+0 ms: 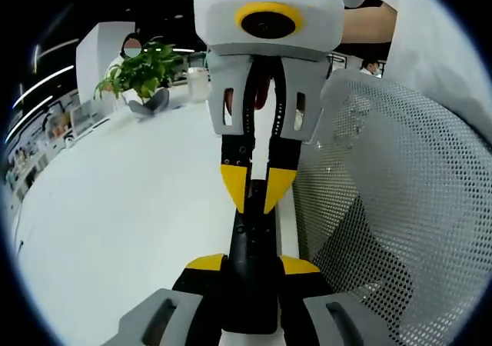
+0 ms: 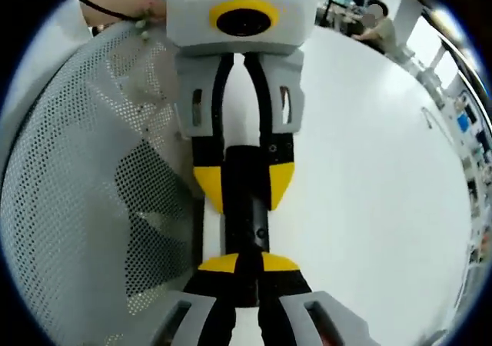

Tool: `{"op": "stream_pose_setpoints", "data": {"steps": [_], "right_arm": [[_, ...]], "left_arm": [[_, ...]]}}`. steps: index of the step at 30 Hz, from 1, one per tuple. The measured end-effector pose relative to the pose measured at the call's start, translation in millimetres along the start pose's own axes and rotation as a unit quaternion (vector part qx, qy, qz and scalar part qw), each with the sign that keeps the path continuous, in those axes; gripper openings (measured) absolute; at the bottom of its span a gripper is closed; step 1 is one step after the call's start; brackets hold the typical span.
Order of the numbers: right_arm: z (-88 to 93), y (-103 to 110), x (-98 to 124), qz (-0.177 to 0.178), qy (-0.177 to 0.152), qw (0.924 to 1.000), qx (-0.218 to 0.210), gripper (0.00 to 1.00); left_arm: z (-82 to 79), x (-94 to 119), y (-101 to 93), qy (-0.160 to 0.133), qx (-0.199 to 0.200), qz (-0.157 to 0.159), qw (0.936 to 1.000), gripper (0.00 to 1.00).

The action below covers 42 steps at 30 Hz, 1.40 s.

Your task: Press the specified remote control buttons in sequence, fully releasing each button before pressing the next.

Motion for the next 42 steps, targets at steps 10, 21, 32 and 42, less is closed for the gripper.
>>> {"op": "stream_pose_setpoints", "data": {"steps": [10,21,32,42], "right_arm": [[11.1,6,0,0.027,-0.068,0.9973,-0.001,0.05],[-2.1,3,-2,-0.003,-0.016,0.9965,0.082,0.04],[-20.1,-7,-8,-0.031,0.078,0.9964,-0.001,0.04],[12.3,8,-2,0.035,-0.091,0.995,-0.025,0.04]], "left_arm": [[-0.5,0,-0.6,0.0,0.001,-0.001,1.0,0.25],[0.2,0,-0.7,0.0,0.001,-0.001,1.0,0.25],[0.1,0,-0.2,-0.001,0.001,-0.001,1.0,0.25],[0.0,-1,-0.6,-0.001,0.001,-0.002,1.0,0.25]]}}
Point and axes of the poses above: the point that each gripper's makers call its tool centre point, and the gripper's own axes: x roughly backward along the fingers, y roughly to its left, z roughly out of its underside, the point moved 10 cm from there along x, roughly backward along the fingers, and after that the axes turned 1 degree about -y, right-handed, at the moved point
